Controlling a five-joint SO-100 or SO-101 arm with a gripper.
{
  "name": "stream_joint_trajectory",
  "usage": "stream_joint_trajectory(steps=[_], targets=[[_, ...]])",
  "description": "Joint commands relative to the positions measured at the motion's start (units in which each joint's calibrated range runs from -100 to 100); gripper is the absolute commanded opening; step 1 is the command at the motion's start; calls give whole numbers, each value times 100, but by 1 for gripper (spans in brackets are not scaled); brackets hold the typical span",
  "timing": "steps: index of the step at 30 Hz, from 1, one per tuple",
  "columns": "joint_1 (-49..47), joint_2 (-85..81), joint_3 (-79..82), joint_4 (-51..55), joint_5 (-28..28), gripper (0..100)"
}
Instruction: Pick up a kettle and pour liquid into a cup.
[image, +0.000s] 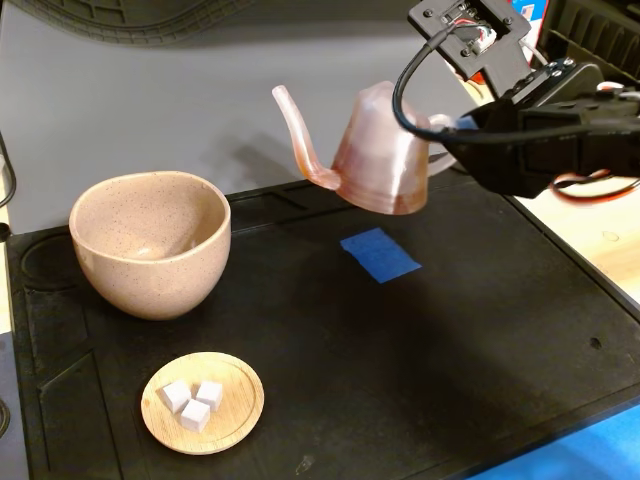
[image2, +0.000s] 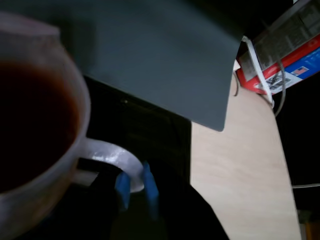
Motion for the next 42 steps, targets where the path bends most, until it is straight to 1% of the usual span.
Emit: stream_joint_trajectory(steps=[1, 7, 10, 20, 21, 23, 25, 42], targets=[[-12, -657, -299, 102, -41, 1], [-42, -844, -299, 327, -41, 1], [-195, -1015, -299, 344, -230, 1], [-271, -1109, -481, 344, -214, 1], [-271, -1109, -544, 405, -214, 1], [-301, -1109, -826, 967, -198, 1], [-438, -1100, -1034, 1097, -214, 1], [-796, -1024, -953, 1105, -183, 1]])
